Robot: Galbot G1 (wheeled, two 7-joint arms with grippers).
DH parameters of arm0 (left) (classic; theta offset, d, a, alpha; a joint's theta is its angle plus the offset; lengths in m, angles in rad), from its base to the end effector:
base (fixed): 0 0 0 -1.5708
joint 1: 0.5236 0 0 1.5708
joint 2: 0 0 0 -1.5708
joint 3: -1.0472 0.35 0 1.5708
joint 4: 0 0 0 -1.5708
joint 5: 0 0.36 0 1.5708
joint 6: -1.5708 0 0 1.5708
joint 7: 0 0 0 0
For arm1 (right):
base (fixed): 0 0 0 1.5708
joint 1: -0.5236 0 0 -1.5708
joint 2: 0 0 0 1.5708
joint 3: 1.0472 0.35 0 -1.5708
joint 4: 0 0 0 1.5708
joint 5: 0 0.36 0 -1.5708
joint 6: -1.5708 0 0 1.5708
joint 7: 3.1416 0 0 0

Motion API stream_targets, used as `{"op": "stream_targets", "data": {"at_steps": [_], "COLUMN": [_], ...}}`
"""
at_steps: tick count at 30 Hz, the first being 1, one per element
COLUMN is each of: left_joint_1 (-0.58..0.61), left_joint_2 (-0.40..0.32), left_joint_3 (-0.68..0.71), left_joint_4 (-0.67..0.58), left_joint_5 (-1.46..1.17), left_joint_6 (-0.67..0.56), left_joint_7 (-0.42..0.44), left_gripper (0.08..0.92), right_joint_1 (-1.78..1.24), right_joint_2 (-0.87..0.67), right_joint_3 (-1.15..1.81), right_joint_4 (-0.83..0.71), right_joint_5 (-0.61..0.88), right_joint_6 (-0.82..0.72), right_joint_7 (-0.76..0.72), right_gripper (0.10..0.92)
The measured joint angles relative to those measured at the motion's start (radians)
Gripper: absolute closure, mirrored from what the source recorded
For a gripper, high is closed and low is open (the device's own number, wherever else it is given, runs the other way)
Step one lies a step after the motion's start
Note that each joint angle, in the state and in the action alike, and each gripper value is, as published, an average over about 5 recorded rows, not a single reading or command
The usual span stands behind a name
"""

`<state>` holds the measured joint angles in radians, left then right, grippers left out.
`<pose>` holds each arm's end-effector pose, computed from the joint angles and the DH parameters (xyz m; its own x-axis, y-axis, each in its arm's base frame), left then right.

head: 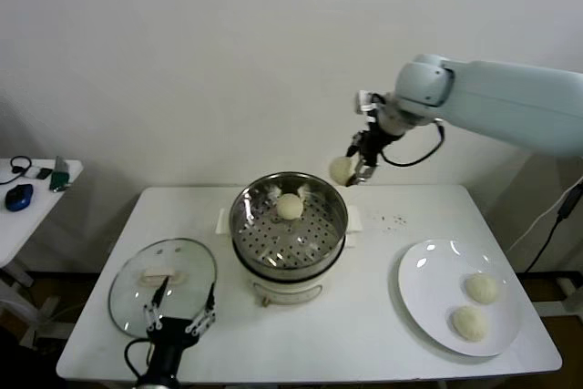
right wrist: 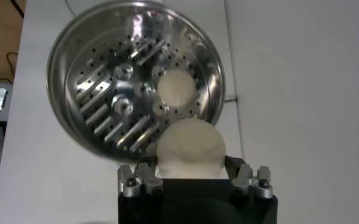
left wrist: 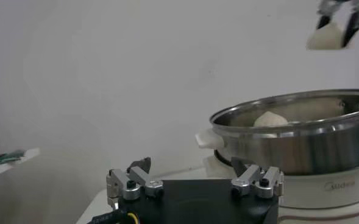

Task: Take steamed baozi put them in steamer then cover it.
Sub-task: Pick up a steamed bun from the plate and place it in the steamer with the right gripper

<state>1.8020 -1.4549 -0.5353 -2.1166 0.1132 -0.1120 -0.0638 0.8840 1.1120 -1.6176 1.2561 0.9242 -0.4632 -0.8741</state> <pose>0.1134 0.0224 -0.3285 -0.9961 0.0117 0.0878 0.0297 0.9778 0.2076 0.5717 0.0540 0.0179 -0.2167 -0.2864 0.9333 -0.9751 0.0174 -0.2211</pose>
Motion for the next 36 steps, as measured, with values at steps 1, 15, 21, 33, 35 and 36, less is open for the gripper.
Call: {"op": "stream_targets", "data": {"at_steps": [1,15,21,33,35,36], "left_joint_1": [0.002,0.012,0.018,0.008,0.006,0.006], "left_joint_2": [0.002,0.019,0.02,0.013,0.012,0.011], "left_joint_3": [-0.002,-0.017,-0.022,-0.019,-0.019,-0.019], "left_joint_4": [0.0,0.003,0.005,0.007,0.008,0.008], "left_joint_5": [0.0,-0.008,-0.008,-0.005,-0.005,-0.004], "left_joint_6": [-0.002,-0.013,-0.014,-0.005,-0.004,-0.004], "left_joint_7": [0.0,0.0,-0.002,-0.003,-0.004,-0.004], "left_gripper": [0.177,0.177,0.177,0.177,0.177,0.177], "right_joint_1": [-0.006,-0.152,-0.209,-0.267,-0.268,-0.267], "right_joint_2": [0.024,0.29,0.349,0.384,0.385,0.384], "right_joint_3": [0.001,0.015,0.011,0.013,0.017,0.019], "right_joint_4": [-0.01,-0.146,-0.186,-0.21,-0.212,-0.212], "right_joint_5": [0.005,0.01,-0.004,-0.04,-0.045,-0.047], "right_joint_6": [-0.003,-0.023,-0.024,-0.028,-0.028,-0.027], "right_joint_7": [0.003,0.026,0.026,0.023,0.018,0.015], "right_gripper": [0.304,0.299,0.298,0.218,0.206,0.205]}}
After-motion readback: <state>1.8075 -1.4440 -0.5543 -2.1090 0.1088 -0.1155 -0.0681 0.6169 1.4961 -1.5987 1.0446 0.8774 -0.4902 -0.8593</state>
